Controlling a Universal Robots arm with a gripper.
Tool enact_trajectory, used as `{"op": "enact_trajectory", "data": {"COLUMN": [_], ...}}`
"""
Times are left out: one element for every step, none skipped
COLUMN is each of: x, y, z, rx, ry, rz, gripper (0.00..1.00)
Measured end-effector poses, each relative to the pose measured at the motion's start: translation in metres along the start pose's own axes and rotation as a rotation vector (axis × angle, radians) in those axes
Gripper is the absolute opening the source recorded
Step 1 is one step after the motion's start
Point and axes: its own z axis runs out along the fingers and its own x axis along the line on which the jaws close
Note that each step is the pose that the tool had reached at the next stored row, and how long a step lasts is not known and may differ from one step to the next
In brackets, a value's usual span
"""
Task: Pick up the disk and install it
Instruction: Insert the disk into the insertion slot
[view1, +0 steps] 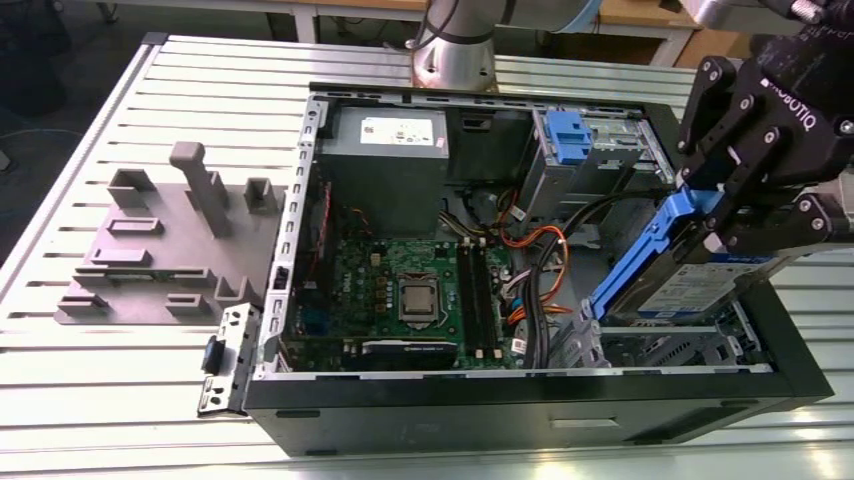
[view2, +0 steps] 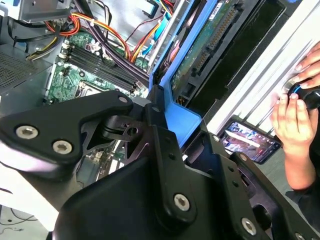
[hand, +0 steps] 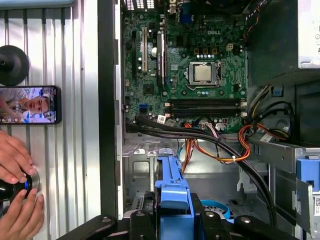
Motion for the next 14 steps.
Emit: {"op": "enact_trajectory", "data": {"x": [0.0000, 0.0001, 0.0002, 0.0003, 0.0003, 0.0005, 0.0006, 0.0007, 0.0010, 0.0011, 0.0012, 0.0013, 0.0013, 0.0014], "y": [0.0000, -0.0001, 0.0000, -0.0001, -0.0001, -0.0001, -0.0001, -0.0001, -0.0001, -0.0001, -0.0002, -0.0001, -0.0002, -0.0002], "z": [0.0012, 0.0024, 0.0035, 0.0046, 0.0058, 0.0070, 0.0082, 0.0094, 0.0107, 0.0117, 0.0126, 0.0130, 0.0131, 0.0131], "rx": [0.0000, 0.0000, 0.0000, 0.0000, 0.0000, 0.0000, 0.0000, 0.0000, 0.0000, 0.0000, 0.0000, 0.0000, 0.0000, 0.0000], "ry": [-0.0001, -0.0002, 0.0000, 0.0000, 0.0000, -0.0001, -0.0001, 0.0000, -0.0001, -0.0001, -0.0001, 0.0000, 0.0002, 0.0002], "rz": [0.000, 0.000, 0.000, 0.000, 0.000, 0.000, 0.000, 0.000, 0.000, 0.000, 0.000, 0.000, 0.000, 0.000], "gripper": [0.36, 0.36, 0.36, 0.36, 0.36, 0.36, 0.36, 0.36, 0.36, 0.36, 0.36, 0.36, 0.36, 0.36]}}
